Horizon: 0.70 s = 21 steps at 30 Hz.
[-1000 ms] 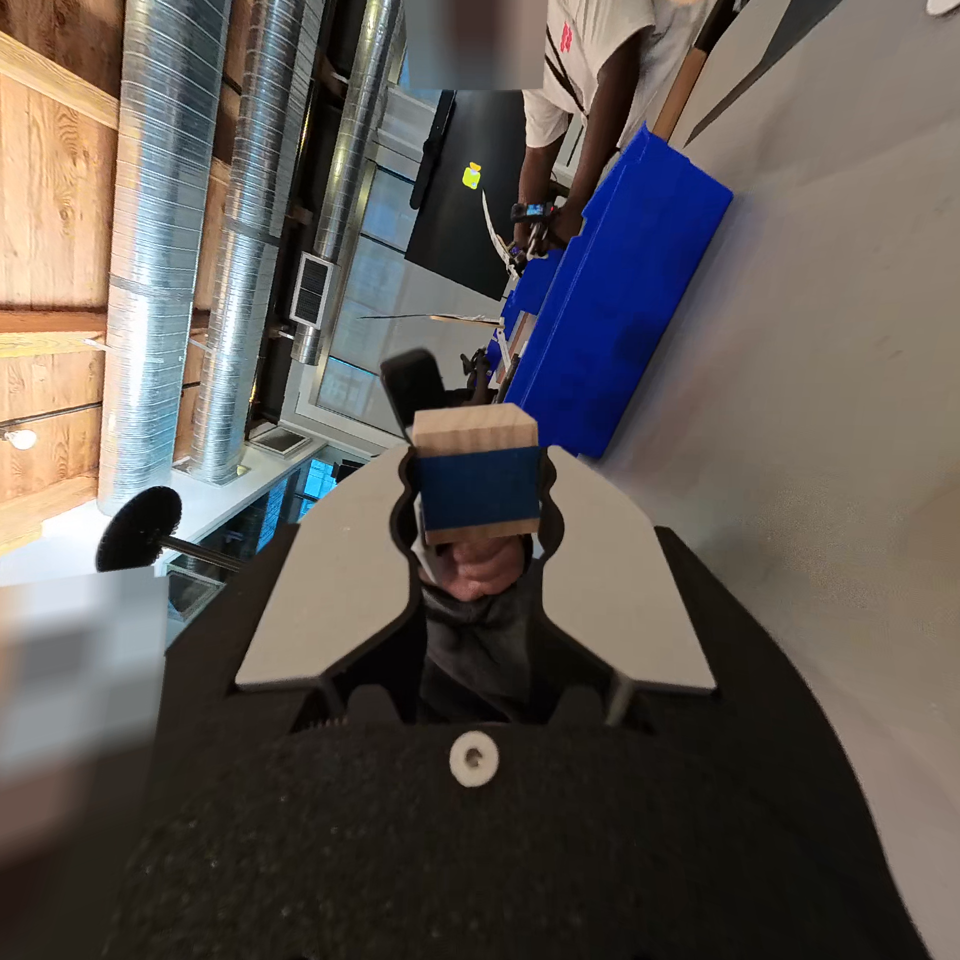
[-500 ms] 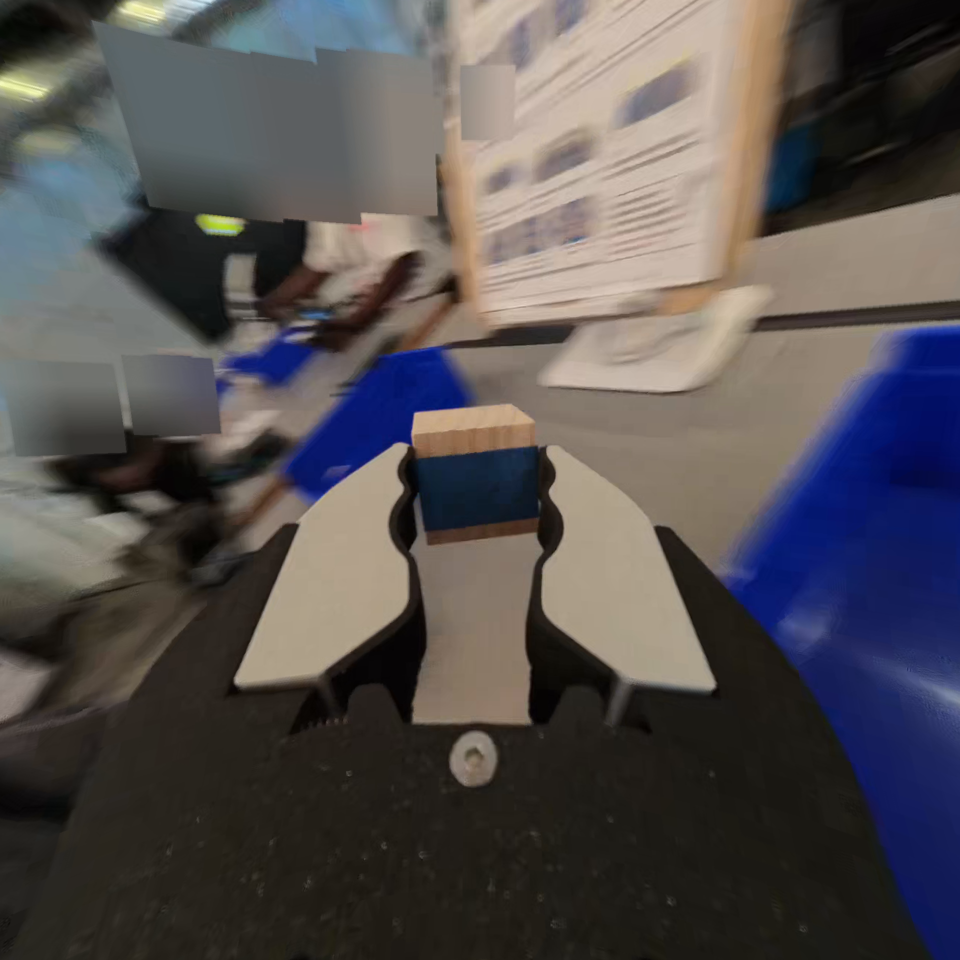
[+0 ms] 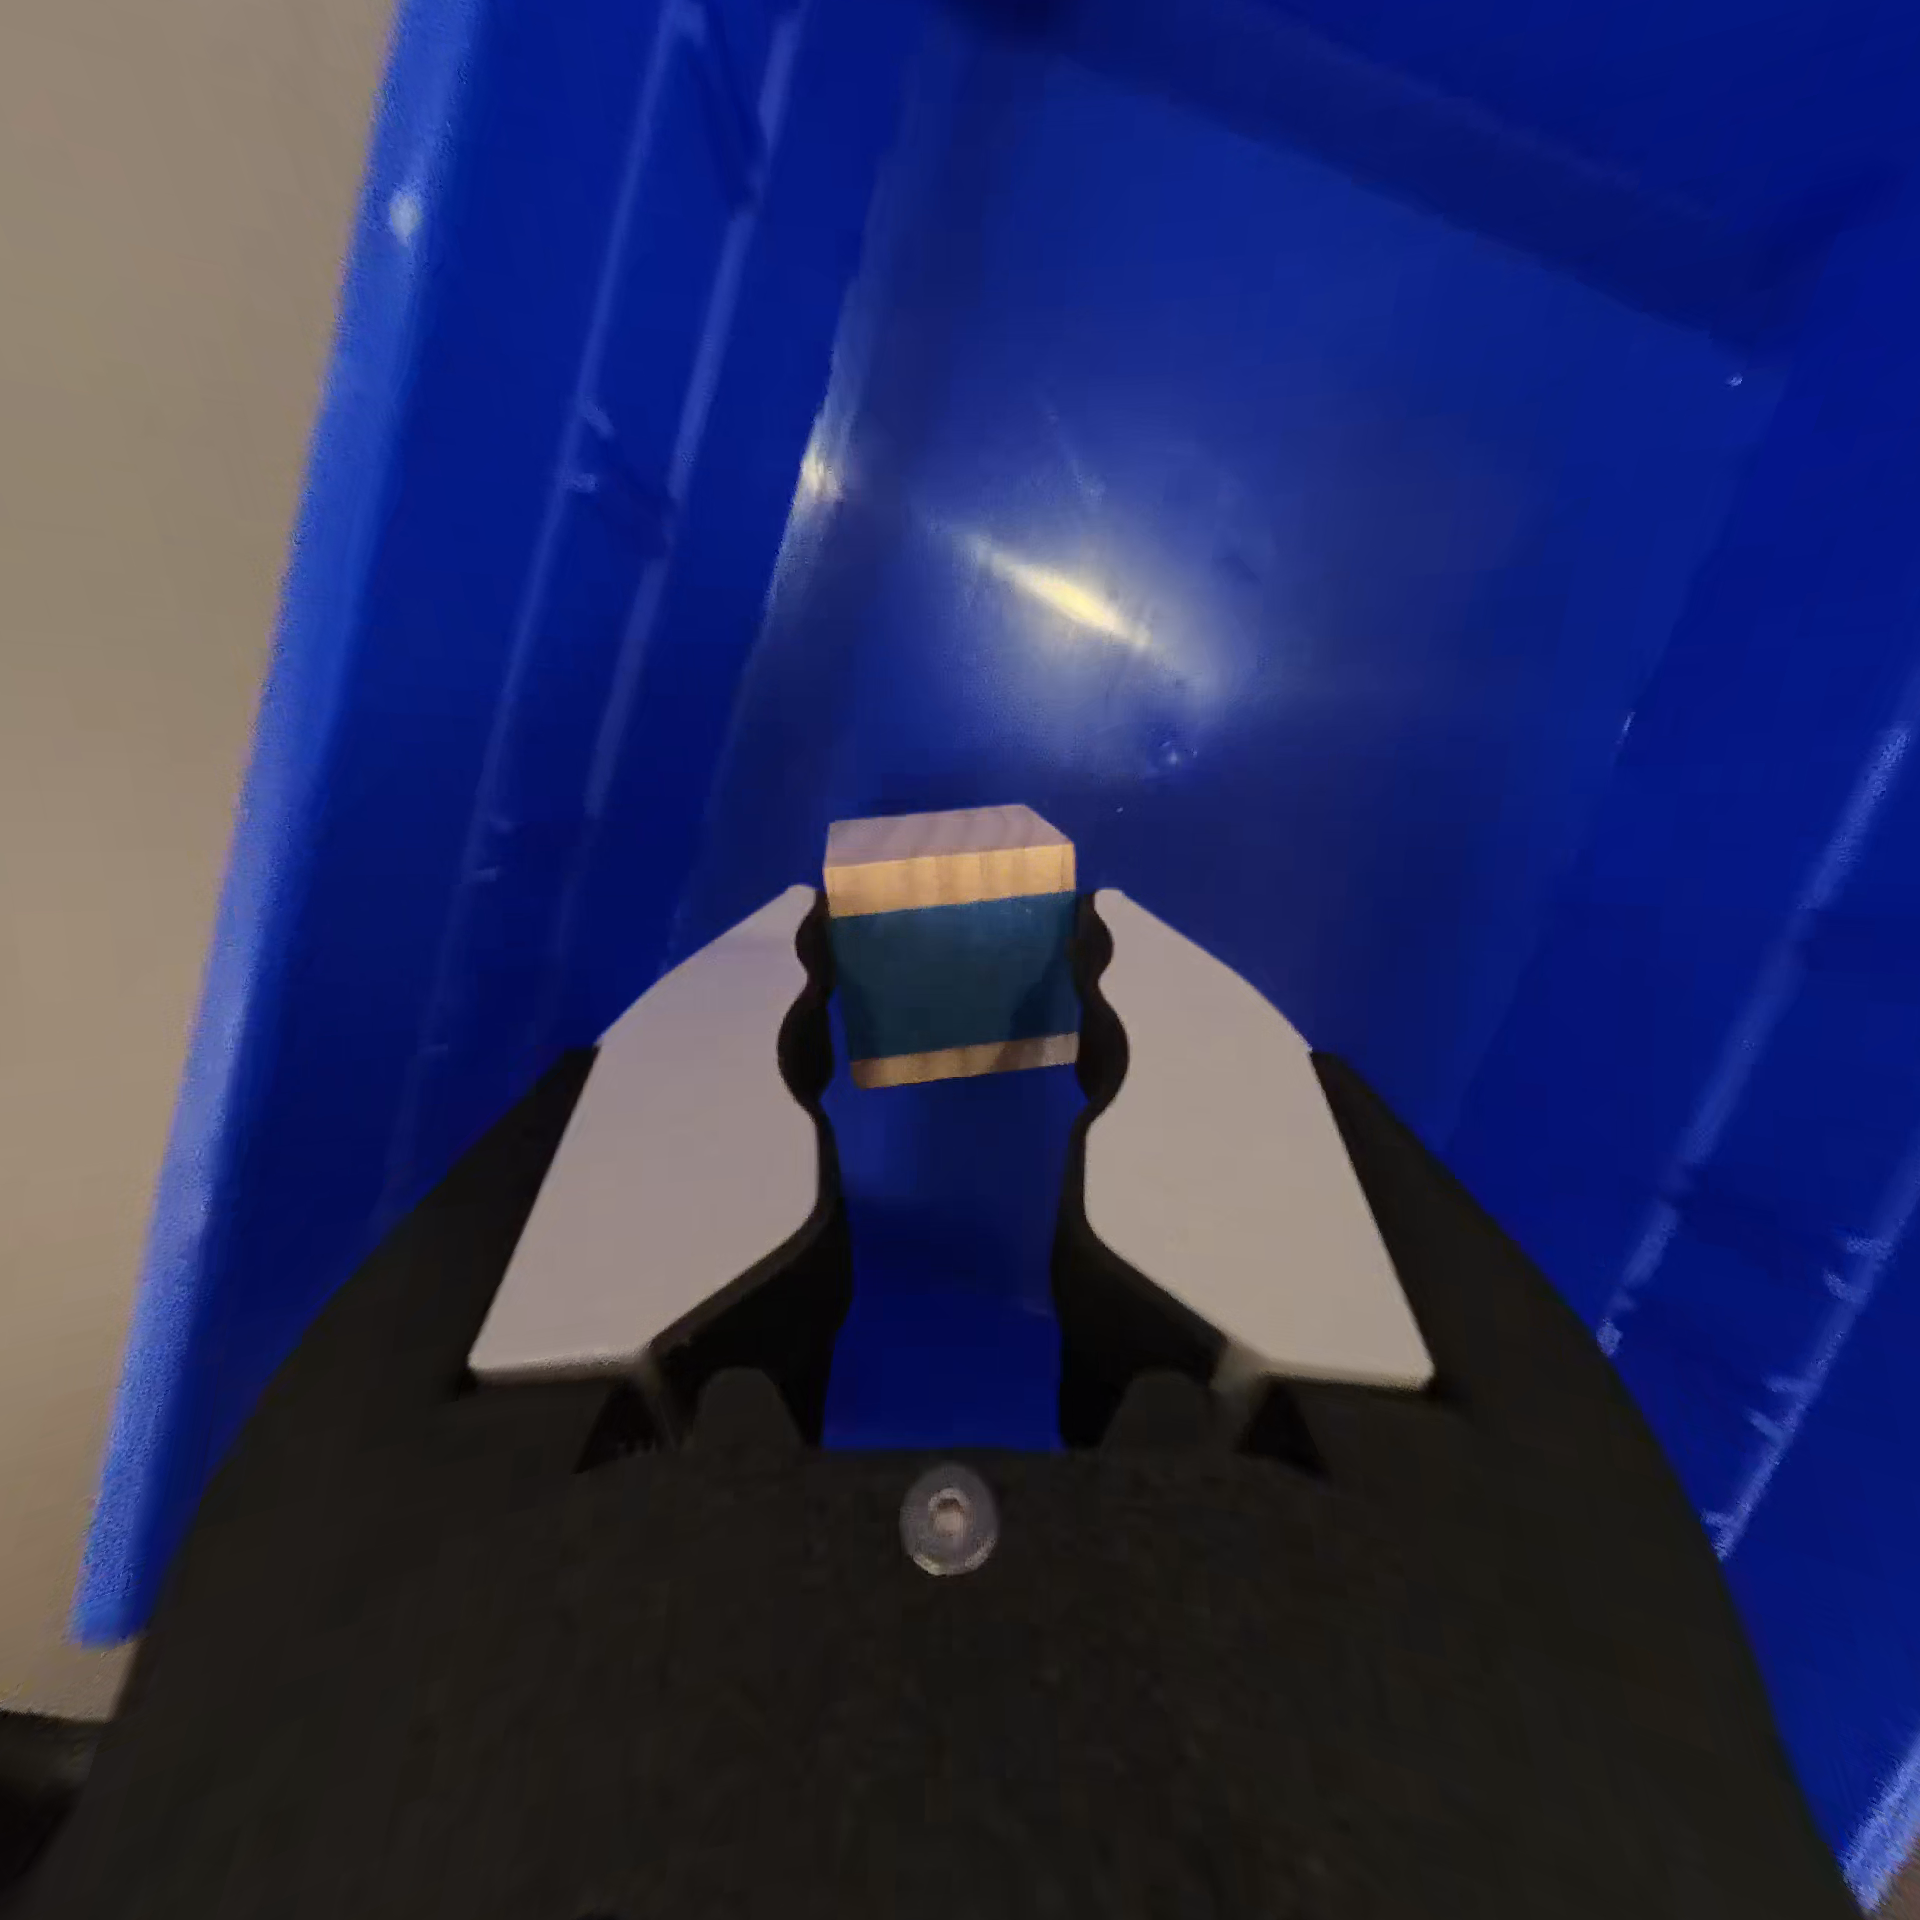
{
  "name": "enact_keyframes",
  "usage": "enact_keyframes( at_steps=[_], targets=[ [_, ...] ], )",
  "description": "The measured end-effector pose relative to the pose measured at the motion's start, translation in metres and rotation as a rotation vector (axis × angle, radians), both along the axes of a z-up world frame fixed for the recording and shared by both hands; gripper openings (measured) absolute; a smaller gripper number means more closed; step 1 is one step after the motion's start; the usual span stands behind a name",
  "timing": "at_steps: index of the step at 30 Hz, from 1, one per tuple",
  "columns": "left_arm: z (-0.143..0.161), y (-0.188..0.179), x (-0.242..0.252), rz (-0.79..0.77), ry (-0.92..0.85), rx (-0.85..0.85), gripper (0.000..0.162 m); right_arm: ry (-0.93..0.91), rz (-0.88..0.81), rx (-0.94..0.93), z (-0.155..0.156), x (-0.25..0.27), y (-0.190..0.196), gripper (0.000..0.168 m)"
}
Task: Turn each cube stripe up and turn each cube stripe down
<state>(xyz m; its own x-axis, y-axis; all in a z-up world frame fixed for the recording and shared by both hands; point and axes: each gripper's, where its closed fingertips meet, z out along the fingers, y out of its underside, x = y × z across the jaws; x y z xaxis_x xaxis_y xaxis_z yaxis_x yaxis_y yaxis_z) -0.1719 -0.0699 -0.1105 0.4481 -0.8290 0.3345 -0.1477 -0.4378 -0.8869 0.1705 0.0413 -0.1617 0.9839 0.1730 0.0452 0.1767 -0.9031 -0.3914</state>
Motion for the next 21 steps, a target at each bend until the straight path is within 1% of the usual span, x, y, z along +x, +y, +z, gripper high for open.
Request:
enact_keyframes(
  at_steps=[2, 7, 8, 9, 10, 11, 13, 15, 17, 18, 19, 21],
  targets=[
    [0.000, -0.001, 0.000, -0.004, -0.003, -0.007, 0.067, -0.029, 0.004, -0.012, -0.007, 0.000, 0.001, 0.045],
    [-0.002, -0.002, 0.001, -0.014, 0.008, -0.010, 0.067, -0.061, -0.010, 0.015, -0.006, 0.003, 0.003, 0.047],
    [-0.002, -0.002, 0.001, -0.016, 0.011, -0.012, 0.068, -0.080, -0.011, 0.047, 0.000, 0.006, 0.006, 0.058],
    [-0.002, -0.002, 0.001, -0.017, 0.014, -0.012, 0.068, -0.079, -0.009, 0.086, 0.011, 0.008, 0.007, 0.065],
    [-0.002, -0.002, 0.001, -0.015, 0.015, -0.010, 0.068, -0.049, -0.012, 0.142, 0.027, 0.007, 0.008, 0.065],
    [-0.002, -0.002, 0.000, -0.013, 0.016, -0.010, 0.068, 0.004, -0.022, 0.222, 0.049, 0.005, 0.010, 0.065],
    [-0.002, -0.001, -0.001, -0.008, 0.021, -0.008, 0.068, 0.159, -0.007, 0.431, 0.103, -0.010, 0.010, 0.059],
    [-0.003, 0.000, -0.001, -0.001, 0.029, -0.005, 0.068, 0.350, 0.086, 0.654, 0.159, -0.042, 0.000, 0.057],
    [-0.005, 0.001, -0.001, 0.000, 0.034, -0.012, 0.068, 0.557, 0.246, 0.827, 0.201, -0.088, -0.020, 0.057],
    [-0.006, 0.001, -0.001, 0.003, 0.038, -0.015, 0.068, 0.653, 0.323, 0.883, 0.213, -0.113, -0.032, 0.057],
    [-0.008, 0.001, -0.002, 0.006, 0.045, -0.019, 0.068, 0.734, 0.396, 0.917, 0.216, -0.138, -0.044, 0.056],
    [-0.009, 0.001, -0.001, 0.004, 0.051, -0.021, 0.068, 0.842, 0.528, 0.947, 0.201, -0.190, -0.058, 0.059]
  ],
)
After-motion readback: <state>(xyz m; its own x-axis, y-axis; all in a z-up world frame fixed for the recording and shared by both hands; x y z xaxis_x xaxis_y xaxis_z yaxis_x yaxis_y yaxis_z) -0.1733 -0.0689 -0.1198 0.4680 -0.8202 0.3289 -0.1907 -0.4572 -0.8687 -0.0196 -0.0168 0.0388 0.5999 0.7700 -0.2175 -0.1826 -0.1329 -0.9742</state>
